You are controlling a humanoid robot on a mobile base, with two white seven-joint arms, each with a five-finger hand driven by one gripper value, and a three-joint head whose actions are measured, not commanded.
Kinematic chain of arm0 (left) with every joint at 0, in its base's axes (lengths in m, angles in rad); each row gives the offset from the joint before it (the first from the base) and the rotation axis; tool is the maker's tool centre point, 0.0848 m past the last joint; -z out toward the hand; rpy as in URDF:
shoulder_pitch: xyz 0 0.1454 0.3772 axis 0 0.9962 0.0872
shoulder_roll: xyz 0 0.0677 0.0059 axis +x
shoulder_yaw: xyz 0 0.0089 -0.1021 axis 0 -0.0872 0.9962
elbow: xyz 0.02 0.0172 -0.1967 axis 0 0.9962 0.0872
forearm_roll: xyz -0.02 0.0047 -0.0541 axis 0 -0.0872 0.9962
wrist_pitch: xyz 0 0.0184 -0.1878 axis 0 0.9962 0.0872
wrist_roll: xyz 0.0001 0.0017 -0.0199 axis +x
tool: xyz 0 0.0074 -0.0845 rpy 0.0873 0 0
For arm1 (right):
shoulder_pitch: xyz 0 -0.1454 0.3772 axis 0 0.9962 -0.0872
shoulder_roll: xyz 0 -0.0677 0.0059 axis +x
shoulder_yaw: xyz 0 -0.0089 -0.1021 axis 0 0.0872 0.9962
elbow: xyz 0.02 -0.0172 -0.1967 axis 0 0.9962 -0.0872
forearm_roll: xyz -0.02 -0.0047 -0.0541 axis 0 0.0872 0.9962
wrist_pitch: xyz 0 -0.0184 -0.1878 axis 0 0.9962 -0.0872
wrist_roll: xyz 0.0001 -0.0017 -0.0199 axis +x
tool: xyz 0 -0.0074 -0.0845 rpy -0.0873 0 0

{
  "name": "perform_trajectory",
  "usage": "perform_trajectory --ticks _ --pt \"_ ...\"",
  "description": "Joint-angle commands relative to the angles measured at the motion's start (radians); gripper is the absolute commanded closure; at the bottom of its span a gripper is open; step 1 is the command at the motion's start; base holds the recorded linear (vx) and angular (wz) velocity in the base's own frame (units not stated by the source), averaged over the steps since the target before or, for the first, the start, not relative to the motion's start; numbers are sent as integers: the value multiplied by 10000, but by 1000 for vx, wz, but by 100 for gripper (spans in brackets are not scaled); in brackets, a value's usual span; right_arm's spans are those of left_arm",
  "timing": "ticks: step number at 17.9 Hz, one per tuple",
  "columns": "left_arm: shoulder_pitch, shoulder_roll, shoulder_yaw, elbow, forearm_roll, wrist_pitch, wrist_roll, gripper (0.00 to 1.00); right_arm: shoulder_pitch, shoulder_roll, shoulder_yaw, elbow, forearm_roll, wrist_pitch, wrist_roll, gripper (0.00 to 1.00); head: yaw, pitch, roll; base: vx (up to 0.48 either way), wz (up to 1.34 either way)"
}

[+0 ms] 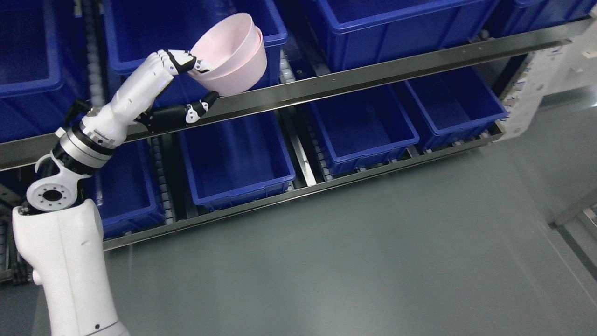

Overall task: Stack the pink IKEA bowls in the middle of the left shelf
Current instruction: 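Carry the stacked bowls toward the blue bin shelf while turning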

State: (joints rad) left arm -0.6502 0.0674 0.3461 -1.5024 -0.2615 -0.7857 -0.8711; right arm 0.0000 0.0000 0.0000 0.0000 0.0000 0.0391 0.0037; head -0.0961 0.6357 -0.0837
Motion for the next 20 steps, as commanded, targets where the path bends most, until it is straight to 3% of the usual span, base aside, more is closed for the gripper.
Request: perform_trajectory --ticks 1,4,11,15,20 --pt "-1915 919 -40 2134 -911 3 288 98 291 -175 -107 -337 0 -39 24 0 0 0 0 -93 548" --pt "-2791 1242 -56 3316 -1677 3 428 98 291 -175 -123 -337 0 -39 24 0 0 0 0 -68 447" --pt "-3360 1274 -301 4253 -2154 3 428 97 291 -175 -108 -337 0 -39 24 0 0 -3 0 -7 149" --pt "-4600 1289 -652 6243 -3226 3 473 97 291 -175 -108 -337 0 -39 24 0 0 -2 0 18 -28" --pt "-6487 1717 -2427 9159 -4119 3 2386 97 291 -175 -107 -337 0 -39 24 0 0 -3 0 4 2"
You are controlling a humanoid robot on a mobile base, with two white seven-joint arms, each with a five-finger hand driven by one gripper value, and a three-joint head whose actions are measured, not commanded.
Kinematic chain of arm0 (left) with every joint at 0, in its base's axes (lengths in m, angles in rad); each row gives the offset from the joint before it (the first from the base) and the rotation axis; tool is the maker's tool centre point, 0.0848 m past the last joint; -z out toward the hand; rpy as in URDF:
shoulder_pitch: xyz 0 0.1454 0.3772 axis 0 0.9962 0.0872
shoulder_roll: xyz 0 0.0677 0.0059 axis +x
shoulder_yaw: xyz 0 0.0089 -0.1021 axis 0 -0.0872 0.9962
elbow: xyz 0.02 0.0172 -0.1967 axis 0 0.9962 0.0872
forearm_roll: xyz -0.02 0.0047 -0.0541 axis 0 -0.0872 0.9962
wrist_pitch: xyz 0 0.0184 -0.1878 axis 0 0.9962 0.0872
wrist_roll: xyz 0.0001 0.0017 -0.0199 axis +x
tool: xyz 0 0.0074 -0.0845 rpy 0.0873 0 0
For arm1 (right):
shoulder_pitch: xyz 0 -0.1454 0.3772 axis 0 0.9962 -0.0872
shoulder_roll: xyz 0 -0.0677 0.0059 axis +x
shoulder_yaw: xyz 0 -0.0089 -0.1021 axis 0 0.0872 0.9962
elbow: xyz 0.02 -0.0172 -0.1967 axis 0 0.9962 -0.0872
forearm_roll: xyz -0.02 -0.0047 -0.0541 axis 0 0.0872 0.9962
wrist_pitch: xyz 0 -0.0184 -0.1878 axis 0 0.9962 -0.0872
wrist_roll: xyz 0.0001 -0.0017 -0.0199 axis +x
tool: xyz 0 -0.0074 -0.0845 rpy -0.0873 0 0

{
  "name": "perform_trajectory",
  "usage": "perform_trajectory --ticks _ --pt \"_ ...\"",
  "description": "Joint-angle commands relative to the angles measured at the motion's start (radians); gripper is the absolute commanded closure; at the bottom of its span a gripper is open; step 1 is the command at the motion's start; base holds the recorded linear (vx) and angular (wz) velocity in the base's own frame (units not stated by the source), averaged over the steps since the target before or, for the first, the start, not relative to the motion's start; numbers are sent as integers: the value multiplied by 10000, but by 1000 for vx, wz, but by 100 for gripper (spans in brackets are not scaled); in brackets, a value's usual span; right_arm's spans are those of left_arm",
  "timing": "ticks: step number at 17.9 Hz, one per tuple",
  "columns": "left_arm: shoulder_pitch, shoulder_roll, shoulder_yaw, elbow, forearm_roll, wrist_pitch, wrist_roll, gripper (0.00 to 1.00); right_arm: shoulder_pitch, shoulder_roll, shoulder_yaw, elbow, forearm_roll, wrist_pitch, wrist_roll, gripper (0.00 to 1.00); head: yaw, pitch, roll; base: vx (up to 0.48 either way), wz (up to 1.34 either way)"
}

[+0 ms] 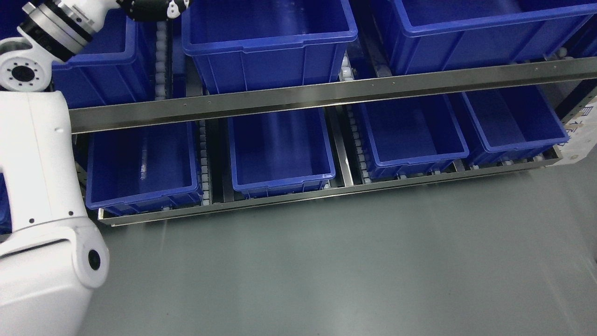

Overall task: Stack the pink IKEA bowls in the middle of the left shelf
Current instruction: 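Carry the stacked bowls toward the blue bin shelf while turning, then lower the stacked bowls into the middle-shelf blue bin and release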

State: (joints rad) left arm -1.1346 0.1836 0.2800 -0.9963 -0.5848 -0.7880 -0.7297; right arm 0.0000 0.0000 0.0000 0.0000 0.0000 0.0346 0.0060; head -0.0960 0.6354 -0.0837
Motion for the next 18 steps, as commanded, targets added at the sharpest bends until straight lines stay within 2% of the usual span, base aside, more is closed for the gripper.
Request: perform_trajectory --ticks 1,3,9,13,18 --pt "-1768 618 -2288 4331 -886 26 1447 97 292 -175 -108 -337 0 7 2 0 0 0 0 11 -3" --pt "-1785 618 -2783 4380 -886 26 1895 96 292 -175 -108 -337 0 7 2 0 0 0 0 12 -1" --pt "-1800 526 -2861 4395 -886 26 1897 96 292 -175 -108 -337 0 7 2 0 0 0 0 6 0" --pt "-1800 526 -3535 4425 -886 26 1897 95 292 -175 -108 -337 0 7 2 0 0 0 0 0 0" --pt "-1739 389 -3720 4441 -886 26 1897 95 292 -175 -123 -337 0 -8 2 0 0 0 0 -2 -8"
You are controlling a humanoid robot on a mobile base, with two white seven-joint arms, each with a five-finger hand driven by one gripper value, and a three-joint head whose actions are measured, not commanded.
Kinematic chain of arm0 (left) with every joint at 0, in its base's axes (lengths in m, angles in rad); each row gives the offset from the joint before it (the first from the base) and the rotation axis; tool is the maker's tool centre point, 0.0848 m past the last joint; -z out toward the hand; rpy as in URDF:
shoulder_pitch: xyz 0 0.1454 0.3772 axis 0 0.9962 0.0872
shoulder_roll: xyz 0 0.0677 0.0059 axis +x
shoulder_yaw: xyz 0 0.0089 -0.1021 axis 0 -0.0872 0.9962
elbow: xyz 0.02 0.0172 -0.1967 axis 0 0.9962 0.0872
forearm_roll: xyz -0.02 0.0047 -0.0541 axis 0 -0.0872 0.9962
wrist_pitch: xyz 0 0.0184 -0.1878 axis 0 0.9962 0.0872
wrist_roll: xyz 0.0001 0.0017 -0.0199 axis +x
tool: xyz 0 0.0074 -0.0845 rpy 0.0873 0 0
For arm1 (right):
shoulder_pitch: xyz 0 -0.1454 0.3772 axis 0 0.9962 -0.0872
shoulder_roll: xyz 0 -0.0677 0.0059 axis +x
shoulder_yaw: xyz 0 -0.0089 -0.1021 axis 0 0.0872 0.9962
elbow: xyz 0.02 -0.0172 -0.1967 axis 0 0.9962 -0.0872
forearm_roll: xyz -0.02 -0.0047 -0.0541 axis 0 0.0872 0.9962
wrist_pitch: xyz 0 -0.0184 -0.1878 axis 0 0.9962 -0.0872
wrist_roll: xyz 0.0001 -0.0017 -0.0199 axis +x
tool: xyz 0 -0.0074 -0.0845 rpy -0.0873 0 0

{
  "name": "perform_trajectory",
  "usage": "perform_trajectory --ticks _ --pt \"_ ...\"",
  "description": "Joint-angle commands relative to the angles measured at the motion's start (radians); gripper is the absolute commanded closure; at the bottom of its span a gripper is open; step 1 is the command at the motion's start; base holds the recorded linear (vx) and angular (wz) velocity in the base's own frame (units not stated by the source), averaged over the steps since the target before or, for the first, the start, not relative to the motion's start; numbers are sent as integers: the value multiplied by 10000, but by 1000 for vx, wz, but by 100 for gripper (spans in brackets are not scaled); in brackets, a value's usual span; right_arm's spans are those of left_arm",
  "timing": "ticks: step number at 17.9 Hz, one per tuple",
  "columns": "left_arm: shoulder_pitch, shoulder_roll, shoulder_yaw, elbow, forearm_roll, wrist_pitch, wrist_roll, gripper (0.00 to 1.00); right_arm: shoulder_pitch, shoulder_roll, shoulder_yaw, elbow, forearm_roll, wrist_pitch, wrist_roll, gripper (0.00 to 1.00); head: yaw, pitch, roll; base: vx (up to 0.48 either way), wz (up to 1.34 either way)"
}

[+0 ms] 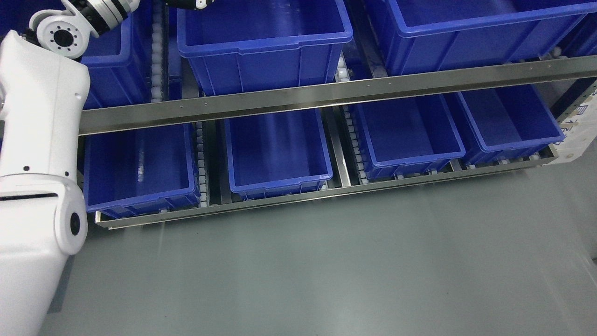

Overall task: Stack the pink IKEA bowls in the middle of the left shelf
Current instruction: 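Lower the stacked bowls into the middle-shelf blue bin and release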

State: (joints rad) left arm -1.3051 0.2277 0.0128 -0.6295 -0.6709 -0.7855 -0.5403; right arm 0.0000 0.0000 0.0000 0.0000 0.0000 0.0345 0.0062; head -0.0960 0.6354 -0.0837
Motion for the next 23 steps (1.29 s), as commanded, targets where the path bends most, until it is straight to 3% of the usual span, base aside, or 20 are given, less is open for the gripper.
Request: perform_trajectory --ticks 1,13,23 --pt "-49 -144 -1155 772 -25 46 3 95 292 -175 -108 -337 0 -8 0 0 0 0 0 -3 -15" --pt "-1274 -1186 -1509 1492 -25 1534 95 93 292 -175 -107 -337 0 -7 0 0 0 0 0 15 22" --pt "-1538 -1617 -2061 1877 -25 1780 295 92 292 -175 -107 -337 0 8 0 0 0 0 0 44 58"
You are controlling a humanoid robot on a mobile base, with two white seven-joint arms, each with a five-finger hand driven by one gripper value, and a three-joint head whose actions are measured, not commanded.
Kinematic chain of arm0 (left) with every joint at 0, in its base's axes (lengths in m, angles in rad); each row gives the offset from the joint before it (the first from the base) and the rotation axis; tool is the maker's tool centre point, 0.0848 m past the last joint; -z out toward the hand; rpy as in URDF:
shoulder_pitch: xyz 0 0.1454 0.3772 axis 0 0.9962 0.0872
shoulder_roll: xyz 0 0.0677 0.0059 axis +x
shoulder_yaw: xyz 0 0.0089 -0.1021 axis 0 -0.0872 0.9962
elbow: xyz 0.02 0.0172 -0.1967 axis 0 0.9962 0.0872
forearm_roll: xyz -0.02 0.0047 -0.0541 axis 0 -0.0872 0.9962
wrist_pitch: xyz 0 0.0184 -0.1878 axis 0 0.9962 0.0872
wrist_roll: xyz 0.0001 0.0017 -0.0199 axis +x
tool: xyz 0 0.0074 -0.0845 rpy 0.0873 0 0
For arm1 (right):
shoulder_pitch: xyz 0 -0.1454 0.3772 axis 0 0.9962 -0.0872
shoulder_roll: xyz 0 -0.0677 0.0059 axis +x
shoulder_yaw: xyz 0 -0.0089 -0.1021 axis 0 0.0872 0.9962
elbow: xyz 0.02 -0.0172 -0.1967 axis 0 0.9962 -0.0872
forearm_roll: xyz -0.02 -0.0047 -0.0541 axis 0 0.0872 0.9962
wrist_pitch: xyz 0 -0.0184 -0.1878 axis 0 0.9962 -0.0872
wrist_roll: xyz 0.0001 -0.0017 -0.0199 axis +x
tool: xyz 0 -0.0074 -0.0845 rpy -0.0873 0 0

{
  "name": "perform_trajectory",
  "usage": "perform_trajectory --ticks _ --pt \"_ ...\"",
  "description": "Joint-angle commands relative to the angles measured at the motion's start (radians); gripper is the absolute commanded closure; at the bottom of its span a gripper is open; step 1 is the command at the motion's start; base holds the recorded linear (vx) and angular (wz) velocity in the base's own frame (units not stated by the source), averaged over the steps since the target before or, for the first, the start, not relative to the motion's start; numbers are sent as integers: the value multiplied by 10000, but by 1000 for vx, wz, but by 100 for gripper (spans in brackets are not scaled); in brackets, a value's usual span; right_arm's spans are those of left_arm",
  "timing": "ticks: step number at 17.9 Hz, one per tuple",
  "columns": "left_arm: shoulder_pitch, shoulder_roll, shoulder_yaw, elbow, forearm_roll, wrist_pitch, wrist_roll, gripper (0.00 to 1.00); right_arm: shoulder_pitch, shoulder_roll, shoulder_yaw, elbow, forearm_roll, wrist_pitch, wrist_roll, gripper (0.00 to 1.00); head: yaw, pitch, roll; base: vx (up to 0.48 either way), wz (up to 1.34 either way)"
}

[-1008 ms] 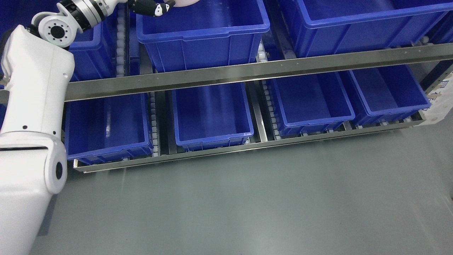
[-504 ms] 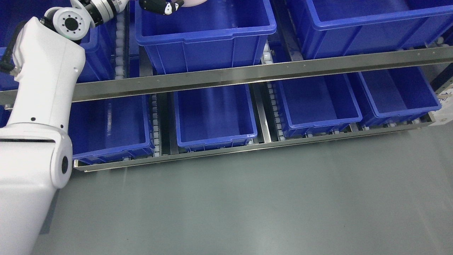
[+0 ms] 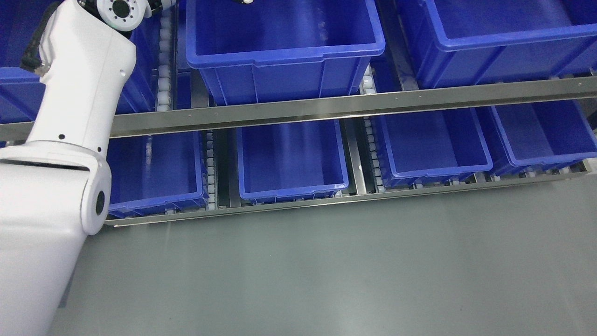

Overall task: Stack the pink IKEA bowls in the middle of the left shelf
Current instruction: 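Lower the stacked bowls into the middle-shelf blue bin and release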

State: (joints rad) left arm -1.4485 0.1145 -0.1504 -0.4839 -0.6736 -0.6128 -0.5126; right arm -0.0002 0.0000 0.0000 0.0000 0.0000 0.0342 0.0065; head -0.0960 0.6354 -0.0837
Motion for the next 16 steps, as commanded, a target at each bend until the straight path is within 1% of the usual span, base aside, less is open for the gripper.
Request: perform_trajectory --ticks 1,3,5,9,11,14,16 --pt "-88 -486 -428 422 2 68 33 91 293 -175 -108 -337 0 11 -3 0 0 0 0 89 35" --pt "-42 -516 -444 406 2 68 33 90 293 -175 -108 -337 0 11 -3 0 0 0 0 89 123" --pt "4 -700 -444 406 2 68 33 89 293 -175 -108 -337 0 11 -3 0 0 0 0 83 36" --pt "96 -971 -459 376 17 53 18 88 293 -175 -108 -337 0 11 -3 0 0 0 0 120 20" --pt "203 -971 -748 360 17 53 18 87 293 -175 -108 -337 0 -5 -3 0 0 0 0 104 -3" --pt "417 -971 -980 330 33 38 18 80 293 -175 -108 -337 0 11 -3 0 0 0 0 121 -62" --pt "464 -971 -965 330 17 53 33 72 293 -175 -108 -337 0 -4 -3 0 0 0 0 110 -33"
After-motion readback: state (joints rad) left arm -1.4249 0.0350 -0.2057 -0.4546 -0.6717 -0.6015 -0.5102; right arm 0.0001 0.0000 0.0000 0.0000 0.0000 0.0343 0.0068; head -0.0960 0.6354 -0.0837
